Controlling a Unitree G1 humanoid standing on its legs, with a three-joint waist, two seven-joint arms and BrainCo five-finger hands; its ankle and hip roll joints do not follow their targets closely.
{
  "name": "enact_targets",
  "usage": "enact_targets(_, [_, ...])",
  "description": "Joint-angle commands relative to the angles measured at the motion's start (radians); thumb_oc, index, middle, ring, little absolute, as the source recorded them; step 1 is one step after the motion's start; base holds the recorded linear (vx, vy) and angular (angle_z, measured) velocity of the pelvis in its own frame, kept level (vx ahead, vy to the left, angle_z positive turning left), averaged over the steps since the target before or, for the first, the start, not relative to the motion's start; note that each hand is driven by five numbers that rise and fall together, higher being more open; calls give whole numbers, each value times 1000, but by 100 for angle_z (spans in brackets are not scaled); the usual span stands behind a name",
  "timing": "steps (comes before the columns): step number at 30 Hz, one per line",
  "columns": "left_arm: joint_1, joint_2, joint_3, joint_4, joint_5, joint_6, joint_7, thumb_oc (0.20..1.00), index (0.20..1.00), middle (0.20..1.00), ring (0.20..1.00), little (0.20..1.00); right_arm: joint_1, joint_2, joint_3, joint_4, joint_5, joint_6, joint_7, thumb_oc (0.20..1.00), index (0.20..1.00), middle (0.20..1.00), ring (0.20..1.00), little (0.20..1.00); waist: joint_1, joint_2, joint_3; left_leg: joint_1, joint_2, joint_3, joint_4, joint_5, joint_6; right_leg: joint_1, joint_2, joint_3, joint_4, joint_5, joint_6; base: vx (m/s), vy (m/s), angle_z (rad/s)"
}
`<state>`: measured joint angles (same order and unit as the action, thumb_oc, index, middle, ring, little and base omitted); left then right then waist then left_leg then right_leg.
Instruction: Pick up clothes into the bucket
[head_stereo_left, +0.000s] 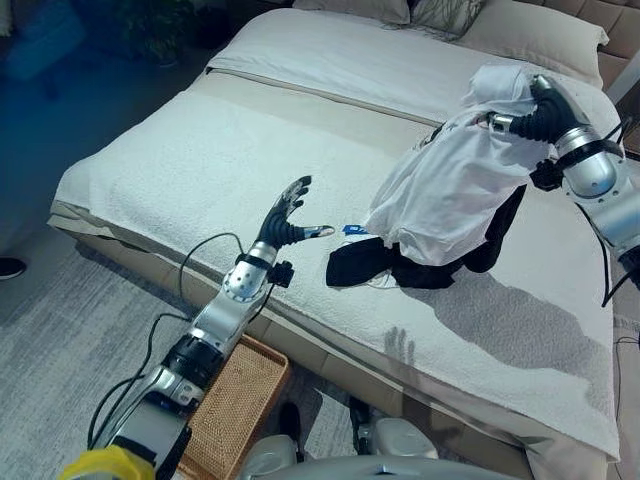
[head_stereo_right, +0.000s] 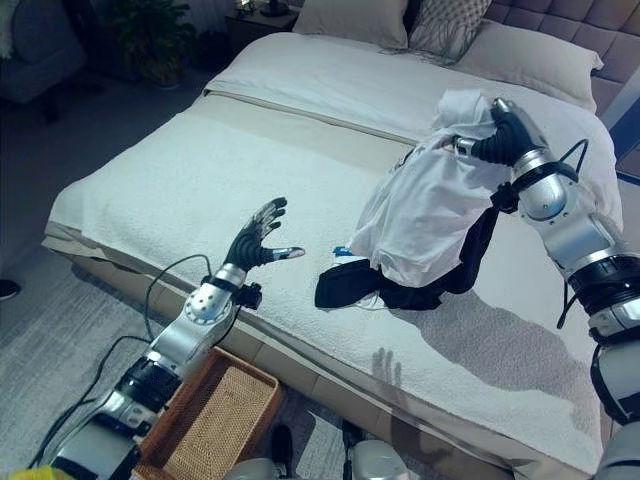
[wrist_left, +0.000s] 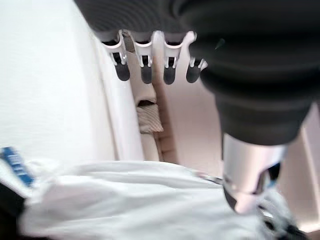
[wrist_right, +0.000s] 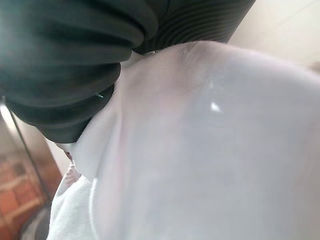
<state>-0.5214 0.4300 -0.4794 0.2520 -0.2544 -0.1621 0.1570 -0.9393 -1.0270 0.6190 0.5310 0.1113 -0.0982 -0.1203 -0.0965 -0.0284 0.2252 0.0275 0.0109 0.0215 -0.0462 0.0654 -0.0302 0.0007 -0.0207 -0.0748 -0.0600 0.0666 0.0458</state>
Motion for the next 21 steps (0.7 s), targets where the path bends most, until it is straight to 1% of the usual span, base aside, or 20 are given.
enact_targets(1, [-60,-4,-44,-5,9,-42,27,1000,1000,1000,1000,1000,-181,43,40,116,1,0,-14,1000,1000,1000,1000,1000,16,-70,-82,-26,21,-25,74,-76,-50,6,-91,-33,79,-69,83,0,0,0])
enact_targets(4, [-58,-18,-56,-12,-5,-42,21,1000,1000,1000,1000,1000,-239,90,89,241,-75,21,-20,1000,1000,1000,1000,1000,24,-68,-69,-35,17,-28,81,-76,-49,2,-93,-36,79,-65,82,-35,5,2])
enact_targets(5, [-56,-17,-55,-23,-8,-40,17,1000,1000,1000,1000,1000,-252,104,95,282,-94,24,-25,388,388,388,388,388,26,-65,-66,-38,16,-31,83,-75,-49,0,-93,-37,80,-65,82,-36,6,8])
enact_targets(6, [-49,-15,-58,-26,-4,-38,12,1000,1000,1000,1000,1000,-267,119,103,314,-114,31,-22,388,388,388,388,388,31,-65,-62,-43,16,-34,85,-74,-49,-2,-94,-38,80,-64,82,-31,7,13])
enact_targets(7, [-49,-15,-57,-26,-1,-37,13,1000,1000,1000,1000,1000,-278,132,101,336,-124,35,-30,200,200,200,200,200,32,-63,-59,-46,15,-37,86,-73,-50,-3,-93,-39,80,-64,82,-32,5,12])
enact_targets(12, [-23,-24,-47,-18,-2,-29,12,1000,1000,1000,1000,1000,-293,162,89,373,-166,40,-51,200,200,200,200,200,40,-61,-46,-65,11,-49,93,-67,-49,-15,-94,-44,90,-66,80,-15,2,5])
enact_targets(21, [-22,-36,-48,15,19,-21,14,1000,1000,1000,1000,1000,-284,153,74,346,-186,33,-65,200,200,200,200,200,41,-62,-42,-76,5,-64,105,-71,-47,-23,-97,-46,109,-75,77,8,2,7])
